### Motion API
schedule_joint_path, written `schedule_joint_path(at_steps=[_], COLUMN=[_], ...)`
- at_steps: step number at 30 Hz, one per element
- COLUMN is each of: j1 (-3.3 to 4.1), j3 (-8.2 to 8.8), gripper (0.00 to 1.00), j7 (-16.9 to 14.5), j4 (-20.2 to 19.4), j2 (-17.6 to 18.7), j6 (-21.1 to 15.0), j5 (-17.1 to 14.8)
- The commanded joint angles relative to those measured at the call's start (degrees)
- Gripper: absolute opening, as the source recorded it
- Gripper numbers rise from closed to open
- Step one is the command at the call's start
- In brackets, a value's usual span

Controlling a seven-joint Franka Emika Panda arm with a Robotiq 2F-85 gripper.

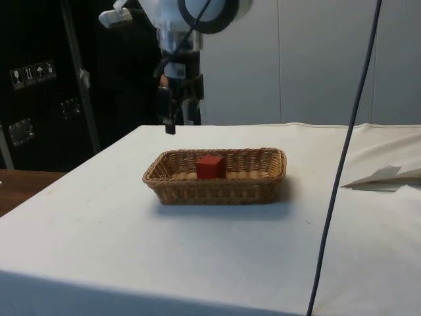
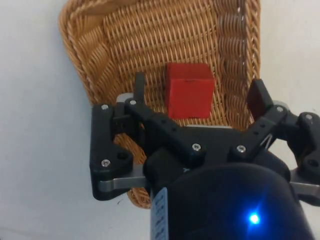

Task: Pick up the cube and place it into the basket.

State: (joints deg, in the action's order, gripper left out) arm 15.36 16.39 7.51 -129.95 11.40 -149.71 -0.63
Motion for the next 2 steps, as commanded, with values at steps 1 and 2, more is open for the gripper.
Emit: schedule_joint_path(at_steps=[1,2], j1=[0.06,0.06], j3=[0.11,0.11], gripper=[1.00,1.00], j7=[0.3,0.3], j4=[1.0,1.5], j2=[0.0,0.0], j6=[1.3,1.7], j5=[0.2,0.2])
